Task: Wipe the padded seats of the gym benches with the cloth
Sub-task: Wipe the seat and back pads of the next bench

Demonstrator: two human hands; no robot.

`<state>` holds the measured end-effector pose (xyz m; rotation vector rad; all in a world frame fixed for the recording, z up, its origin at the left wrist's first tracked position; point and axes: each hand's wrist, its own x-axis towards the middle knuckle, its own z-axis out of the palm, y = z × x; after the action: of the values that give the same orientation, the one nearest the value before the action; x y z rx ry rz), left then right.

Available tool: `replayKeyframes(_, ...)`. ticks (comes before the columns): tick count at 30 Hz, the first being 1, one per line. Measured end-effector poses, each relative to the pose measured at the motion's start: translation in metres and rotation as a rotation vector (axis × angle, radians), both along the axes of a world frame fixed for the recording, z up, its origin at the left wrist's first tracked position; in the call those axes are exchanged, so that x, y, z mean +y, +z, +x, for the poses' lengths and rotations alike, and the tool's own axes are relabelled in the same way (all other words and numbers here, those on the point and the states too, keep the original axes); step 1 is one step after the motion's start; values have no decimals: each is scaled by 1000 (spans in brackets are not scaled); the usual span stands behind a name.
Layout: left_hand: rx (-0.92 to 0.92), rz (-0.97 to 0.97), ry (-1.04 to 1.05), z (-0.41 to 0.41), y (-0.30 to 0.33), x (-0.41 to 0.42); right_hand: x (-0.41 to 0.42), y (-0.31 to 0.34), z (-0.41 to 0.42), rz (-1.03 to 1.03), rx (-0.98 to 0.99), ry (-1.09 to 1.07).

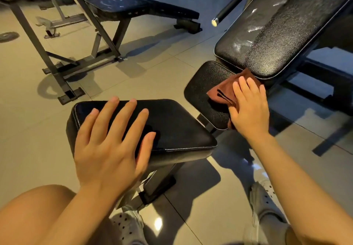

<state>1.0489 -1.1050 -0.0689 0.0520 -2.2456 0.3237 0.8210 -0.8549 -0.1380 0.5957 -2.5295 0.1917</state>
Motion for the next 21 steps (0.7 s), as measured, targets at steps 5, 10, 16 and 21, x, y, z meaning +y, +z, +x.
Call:
replayKeyframes(5, 32, 5, -4, -2, 0, 1, 4, -31, 25, 54, 10, 144)
replayKeyframes(10, 18, -2, 5, -1, 0, 2, 13, -42, 39, 252, -37, 312)
replayKeyframes(16, 15, -6, 3, -1, 1, 3, 10, -73, 77, -188, -144, 284)
replayKeyframes(21, 18, 80, -4, 0, 2, 3, -14, -55, 124, -1217, -470, -81)
